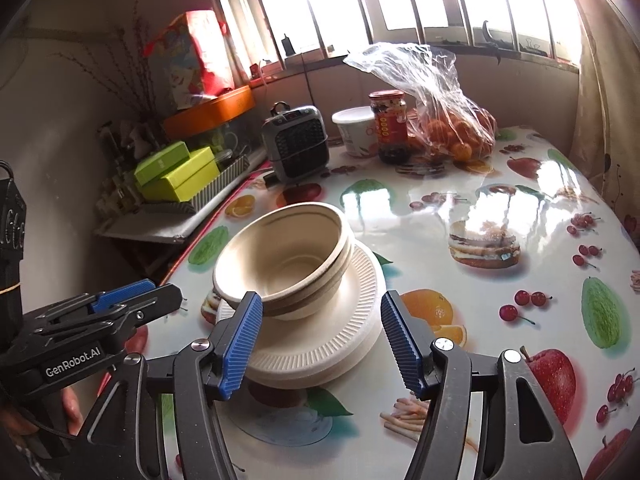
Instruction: Organize plates and bowls
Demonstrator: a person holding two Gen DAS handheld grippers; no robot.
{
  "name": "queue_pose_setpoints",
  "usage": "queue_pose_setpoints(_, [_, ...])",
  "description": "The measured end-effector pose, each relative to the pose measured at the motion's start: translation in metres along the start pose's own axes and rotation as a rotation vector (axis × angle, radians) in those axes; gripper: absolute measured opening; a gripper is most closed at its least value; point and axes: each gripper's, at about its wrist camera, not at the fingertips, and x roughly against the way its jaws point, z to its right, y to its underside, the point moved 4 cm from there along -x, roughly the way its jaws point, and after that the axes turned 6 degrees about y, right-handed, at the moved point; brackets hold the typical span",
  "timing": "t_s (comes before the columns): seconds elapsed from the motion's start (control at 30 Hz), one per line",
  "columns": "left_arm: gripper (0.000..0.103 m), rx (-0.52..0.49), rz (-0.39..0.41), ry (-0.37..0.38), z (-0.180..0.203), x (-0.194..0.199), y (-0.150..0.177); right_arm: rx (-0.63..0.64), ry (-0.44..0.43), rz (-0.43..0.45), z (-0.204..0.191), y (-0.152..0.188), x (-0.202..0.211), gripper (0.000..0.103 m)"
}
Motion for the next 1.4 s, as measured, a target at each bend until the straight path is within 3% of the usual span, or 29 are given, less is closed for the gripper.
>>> queue_pose_setpoints(0.63, [0.048, -0.035, 0.022, -0.097, 0.005, 0.009, 0.064, 0.061, 0.057, 0.032, -0.003, 0.052, 0.026, 0.082])
queue_pose_setpoints(1.4, [0.051, -0.022, -0.031, -0.121, -0.009, -0.019, 0.108, 0.079, 0.130, -0.026, -0.002, 0.097, 0.005, 0.088])
